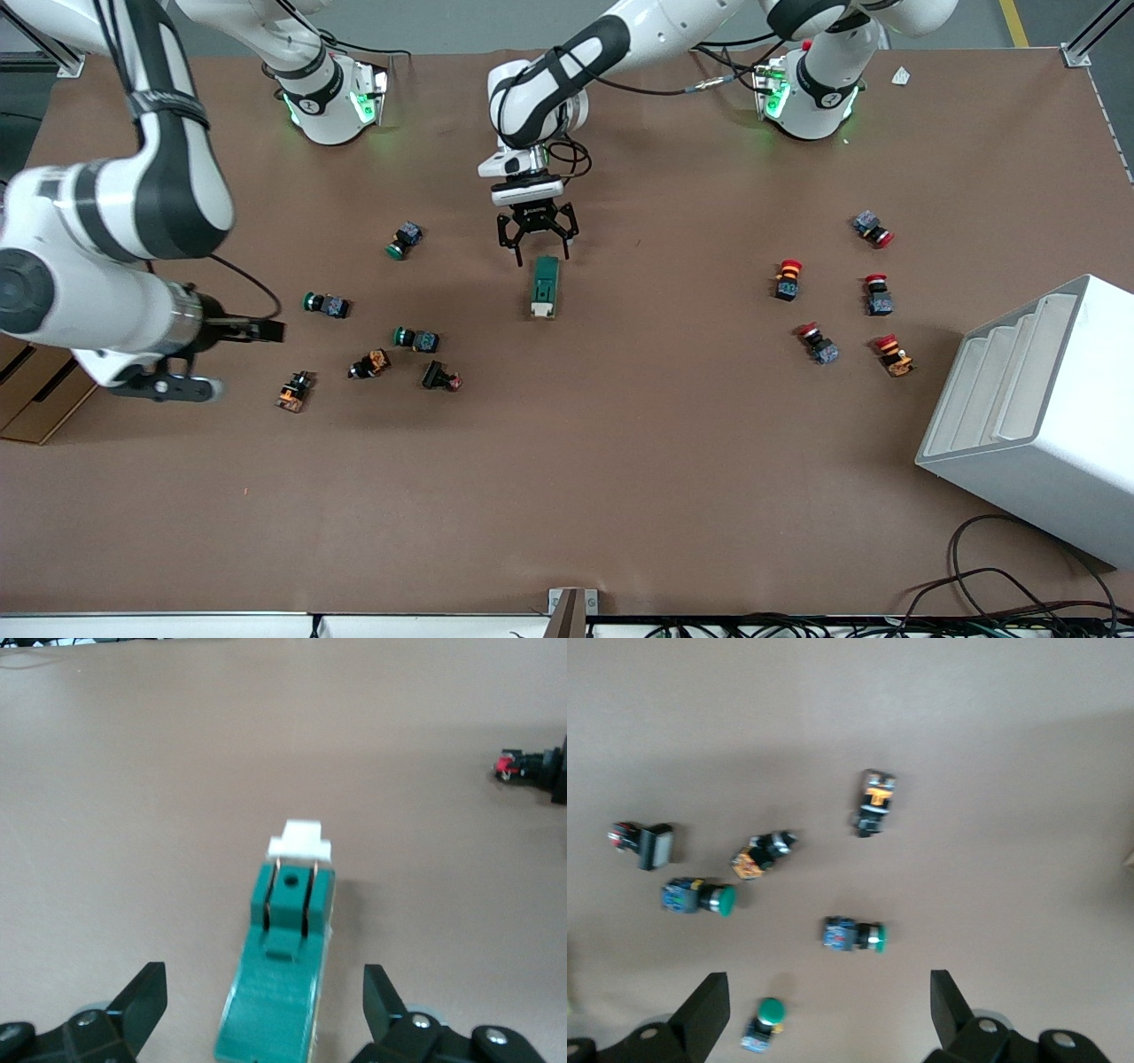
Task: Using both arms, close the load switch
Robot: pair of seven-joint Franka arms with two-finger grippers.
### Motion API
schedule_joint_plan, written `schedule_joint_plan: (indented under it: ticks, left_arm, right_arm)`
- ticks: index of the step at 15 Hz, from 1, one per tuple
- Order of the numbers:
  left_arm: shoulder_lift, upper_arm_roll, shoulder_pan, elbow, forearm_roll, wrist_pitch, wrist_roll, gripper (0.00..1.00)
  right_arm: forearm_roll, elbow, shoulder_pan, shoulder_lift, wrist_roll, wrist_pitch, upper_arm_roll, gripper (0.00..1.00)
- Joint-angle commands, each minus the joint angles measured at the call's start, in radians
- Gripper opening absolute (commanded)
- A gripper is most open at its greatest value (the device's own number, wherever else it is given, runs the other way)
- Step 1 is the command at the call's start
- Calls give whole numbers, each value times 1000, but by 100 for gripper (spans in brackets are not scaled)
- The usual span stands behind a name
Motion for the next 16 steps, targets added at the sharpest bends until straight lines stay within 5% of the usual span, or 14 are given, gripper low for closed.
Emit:
schedule_joint_plan:
  ticks: [1,10,16]
  left_arm:
    - [-106,-85,137,-8,-141,12,194,98]
    - [-477,-119,525,64,-810,-6,848,100]
    - [-525,-117,815,244,-1070,-256,1335,100]
  right_arm:
    - [-48,30,-46,-37,-63,-82,23,100]
    - [-44,98,-151,-38,-139,-165,23,100]
    - [-36,141,-183,-38,-166,-181,24,100]
